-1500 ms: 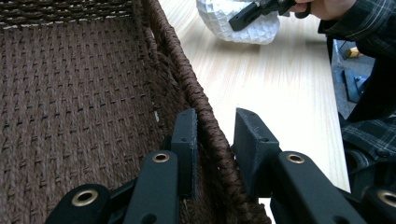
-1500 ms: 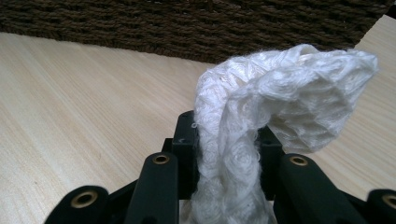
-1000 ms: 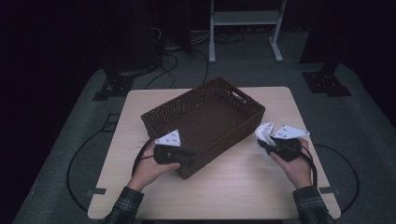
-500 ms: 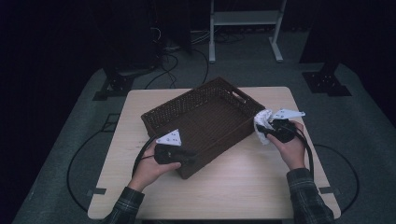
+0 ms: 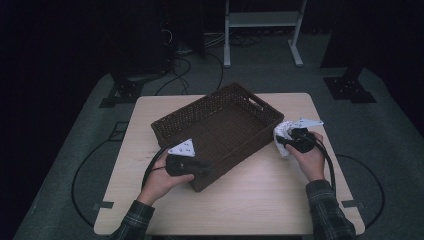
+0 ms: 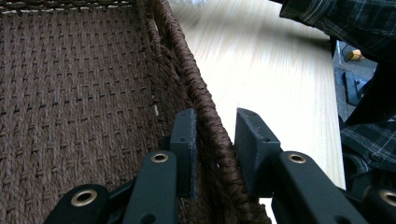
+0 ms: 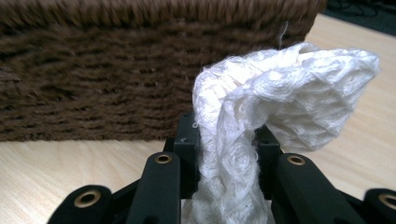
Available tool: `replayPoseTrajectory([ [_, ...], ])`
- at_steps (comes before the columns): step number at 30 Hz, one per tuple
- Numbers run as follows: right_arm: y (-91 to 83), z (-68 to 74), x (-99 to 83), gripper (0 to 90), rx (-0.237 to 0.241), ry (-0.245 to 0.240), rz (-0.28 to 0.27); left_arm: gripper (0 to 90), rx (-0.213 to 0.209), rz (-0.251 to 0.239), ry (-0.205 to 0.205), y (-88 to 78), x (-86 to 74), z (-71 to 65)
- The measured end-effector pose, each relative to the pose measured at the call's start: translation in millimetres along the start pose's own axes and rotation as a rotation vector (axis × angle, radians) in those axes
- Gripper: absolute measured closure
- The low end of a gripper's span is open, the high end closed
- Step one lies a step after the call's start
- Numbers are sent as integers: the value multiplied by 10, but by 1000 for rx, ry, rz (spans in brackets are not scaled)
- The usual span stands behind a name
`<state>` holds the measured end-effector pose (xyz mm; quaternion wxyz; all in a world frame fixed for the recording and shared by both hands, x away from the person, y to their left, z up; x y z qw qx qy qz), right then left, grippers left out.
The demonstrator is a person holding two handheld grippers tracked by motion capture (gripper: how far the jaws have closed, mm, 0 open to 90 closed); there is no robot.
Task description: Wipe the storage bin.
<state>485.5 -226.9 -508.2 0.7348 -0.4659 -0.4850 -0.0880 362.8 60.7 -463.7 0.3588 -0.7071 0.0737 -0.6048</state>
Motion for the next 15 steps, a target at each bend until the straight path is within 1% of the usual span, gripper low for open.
replayPoseTrajectory([
  [7, 87, -5, -73, 699, 15, 14, 19, 686, 0, 4, 5, 1, -1, 0],
  [15, 223, 17, -196, 699, 31, 22, 65, 686, 1, 6, 9, 2, 0, 0],
])
Point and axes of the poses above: each handheld gripper's, and its own axes: y roughly forward along the jaws, x roughly out of its top, z roughly to its left, the point moved 10 cm from there along y, roughly forward along the jaws, and after that the axes turned 9 degrees about x, right-handed, at the moved point
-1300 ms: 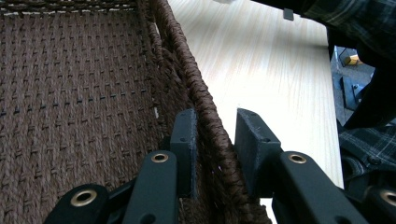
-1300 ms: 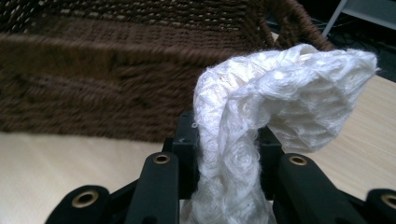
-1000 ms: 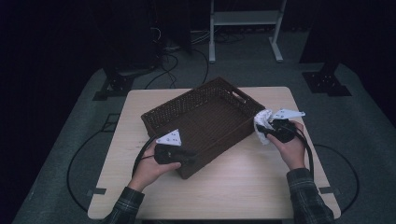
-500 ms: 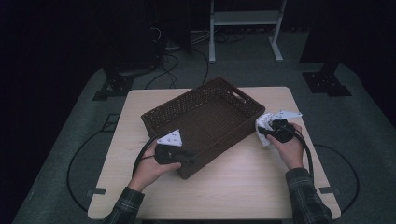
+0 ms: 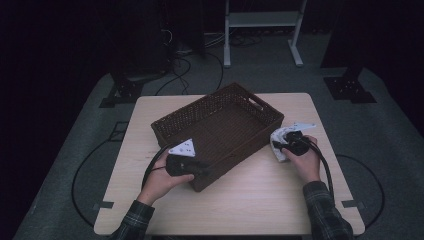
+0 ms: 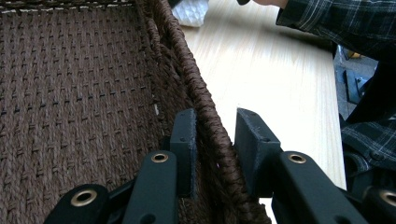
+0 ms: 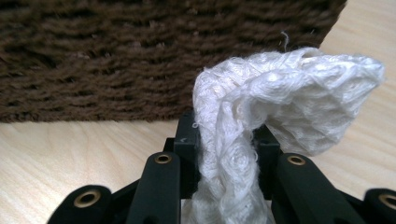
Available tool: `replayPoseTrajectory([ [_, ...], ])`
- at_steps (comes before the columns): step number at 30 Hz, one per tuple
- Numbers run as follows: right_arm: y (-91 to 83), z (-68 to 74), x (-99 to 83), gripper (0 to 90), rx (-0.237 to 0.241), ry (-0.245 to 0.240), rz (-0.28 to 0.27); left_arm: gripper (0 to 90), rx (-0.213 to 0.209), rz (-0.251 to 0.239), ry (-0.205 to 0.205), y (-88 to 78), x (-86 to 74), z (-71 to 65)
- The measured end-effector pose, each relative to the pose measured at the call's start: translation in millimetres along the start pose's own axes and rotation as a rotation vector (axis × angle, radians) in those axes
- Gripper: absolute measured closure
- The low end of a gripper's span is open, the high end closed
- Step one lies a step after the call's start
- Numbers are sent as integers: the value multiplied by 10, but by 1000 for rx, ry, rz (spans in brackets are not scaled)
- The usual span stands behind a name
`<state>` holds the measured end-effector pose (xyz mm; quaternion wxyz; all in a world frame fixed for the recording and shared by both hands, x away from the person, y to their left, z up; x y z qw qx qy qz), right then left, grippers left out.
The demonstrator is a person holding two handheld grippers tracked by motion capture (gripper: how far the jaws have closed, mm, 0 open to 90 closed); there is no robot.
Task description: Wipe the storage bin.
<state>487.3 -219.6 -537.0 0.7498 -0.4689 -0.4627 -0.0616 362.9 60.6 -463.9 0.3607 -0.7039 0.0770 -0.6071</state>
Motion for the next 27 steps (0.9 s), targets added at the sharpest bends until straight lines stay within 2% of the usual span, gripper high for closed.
replayPoseTrajectory([
  [3, 37, -4, -37, 699, 4, 9, 9, 686, 0, 0, 0, 0, 0, 0],
  [8, 3, 0, -11, 699, -1, 5, -3, 686, -1, 0, 1, -1, -1, 0],
  [12, -85, 34, 81, 699, 9, 10, -45, 686, -1, 0, 2, -1, -1, 0],
  [21, -348, 169, 351, 699, 10, -34, -137, 688, -2, 2, 1, 0, 0, -1],
  [27, -482, 247, 453, 699, 12, -58, -177, 688, -1, 3, 4, 0, 0, -2],
])
Point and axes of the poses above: each handheld gripper's, and its own axes: y roughly forward along the jaws, x roughly out of its top, z roughly to its left, the point moved 10 cm from there along y, roughly forward along the jaws, and after that the axes turned 9 degrees about x, right-handed, at the moved point
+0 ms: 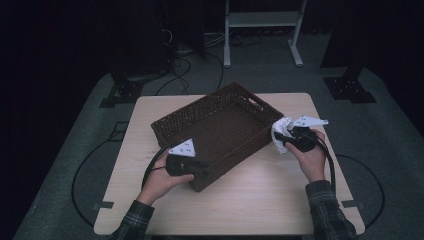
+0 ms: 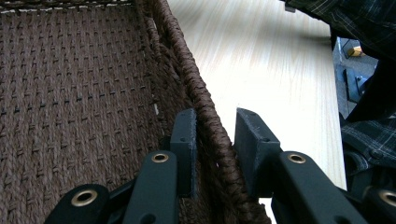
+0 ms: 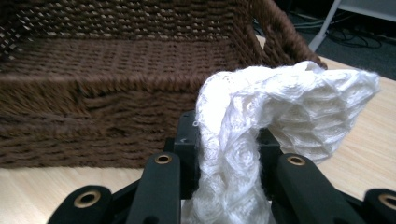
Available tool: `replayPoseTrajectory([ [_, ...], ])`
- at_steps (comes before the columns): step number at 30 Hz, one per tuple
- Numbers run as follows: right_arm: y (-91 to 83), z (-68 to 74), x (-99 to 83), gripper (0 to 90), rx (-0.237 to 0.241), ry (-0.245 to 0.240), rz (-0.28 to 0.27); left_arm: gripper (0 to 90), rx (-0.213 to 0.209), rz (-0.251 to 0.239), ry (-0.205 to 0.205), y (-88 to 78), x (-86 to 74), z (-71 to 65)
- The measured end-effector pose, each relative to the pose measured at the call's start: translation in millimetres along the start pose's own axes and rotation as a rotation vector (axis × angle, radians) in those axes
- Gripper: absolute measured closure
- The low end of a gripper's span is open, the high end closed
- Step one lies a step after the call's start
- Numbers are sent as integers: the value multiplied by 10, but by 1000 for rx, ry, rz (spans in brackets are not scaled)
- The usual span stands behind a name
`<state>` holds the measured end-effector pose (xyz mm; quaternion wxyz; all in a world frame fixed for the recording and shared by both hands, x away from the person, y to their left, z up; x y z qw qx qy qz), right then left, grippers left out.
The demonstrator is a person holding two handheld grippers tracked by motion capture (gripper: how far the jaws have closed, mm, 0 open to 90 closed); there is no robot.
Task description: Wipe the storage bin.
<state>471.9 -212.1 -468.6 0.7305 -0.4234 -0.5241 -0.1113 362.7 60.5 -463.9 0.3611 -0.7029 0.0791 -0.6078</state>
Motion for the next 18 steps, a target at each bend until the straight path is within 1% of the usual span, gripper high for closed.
replayPoseTrajectory([
  [3, 4, 14, 7, 699, 1, -10, 1, 688, 0, 1, 0, 0, 0, 0],
  [11, 101, 48, -66, 700, 14, -8, 28, 690, 0, 2, 2, 1, 0, -1],
  [18, 227, 91, -165, 700, 29, -8, 66, 691, 0, 1, 2, 2, 2, -3],
])
Point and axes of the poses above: each handheld gripper's, and its own axes: y roughly forward along the jaws, x roughly out of its top, z roughly to its left, the point moved 10 cm from there along y, roughly forward along the jaws, and after that the axes turned 9 degrees about x, right-handed, at the moved point
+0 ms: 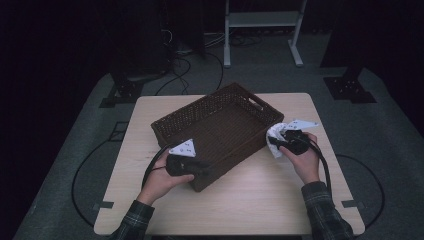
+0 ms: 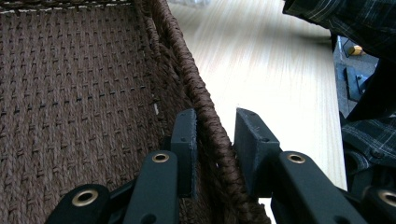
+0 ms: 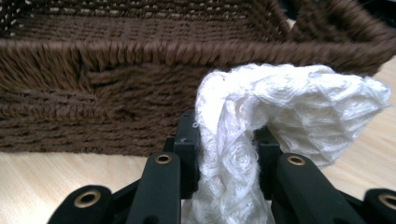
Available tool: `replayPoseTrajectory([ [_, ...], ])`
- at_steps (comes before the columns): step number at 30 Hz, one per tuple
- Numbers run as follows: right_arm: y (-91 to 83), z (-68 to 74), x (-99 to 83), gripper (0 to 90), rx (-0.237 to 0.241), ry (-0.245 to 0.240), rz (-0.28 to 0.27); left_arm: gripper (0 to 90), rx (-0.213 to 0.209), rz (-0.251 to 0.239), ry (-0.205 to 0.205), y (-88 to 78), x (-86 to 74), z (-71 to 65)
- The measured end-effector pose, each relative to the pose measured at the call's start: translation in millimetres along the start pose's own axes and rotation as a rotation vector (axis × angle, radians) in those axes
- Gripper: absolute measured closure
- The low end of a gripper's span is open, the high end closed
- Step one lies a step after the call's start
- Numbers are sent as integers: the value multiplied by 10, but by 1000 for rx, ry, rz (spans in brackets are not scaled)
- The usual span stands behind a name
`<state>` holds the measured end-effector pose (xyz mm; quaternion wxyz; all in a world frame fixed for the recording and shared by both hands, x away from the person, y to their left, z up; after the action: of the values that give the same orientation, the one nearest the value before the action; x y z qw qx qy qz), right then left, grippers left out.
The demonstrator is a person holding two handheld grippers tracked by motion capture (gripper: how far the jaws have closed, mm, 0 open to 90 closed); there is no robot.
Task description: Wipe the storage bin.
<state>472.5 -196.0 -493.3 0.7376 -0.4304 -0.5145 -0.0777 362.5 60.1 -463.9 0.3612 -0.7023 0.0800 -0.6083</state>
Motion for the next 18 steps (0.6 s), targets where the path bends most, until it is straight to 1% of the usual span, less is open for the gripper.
replayPoseTrajectory([
  [6, 123, 15, -112, 699, 6, 1, 43, 692, -1, 1, 1, 0, 0, 0],
  [12, 208, 18, -207, 699, 17, 9, 76, 692, -1, 2, 0, 1, 0, -1],
  [18, 305, 17, -346, 699, 19, 10, 127, 692, -1, 2, 2, 1, 0, -1],
])
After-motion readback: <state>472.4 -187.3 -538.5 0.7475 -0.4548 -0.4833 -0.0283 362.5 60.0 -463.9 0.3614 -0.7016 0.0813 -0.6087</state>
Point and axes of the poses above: each handheld gripper's, and its own axes: y roughly forward along the jaws, x roughly out of its top, z roughly to its left, the point moved 10 cm from there along y, roughly forward along the jaws, and after that the axes turned 9 degrees about x, right-handed, at the moved point
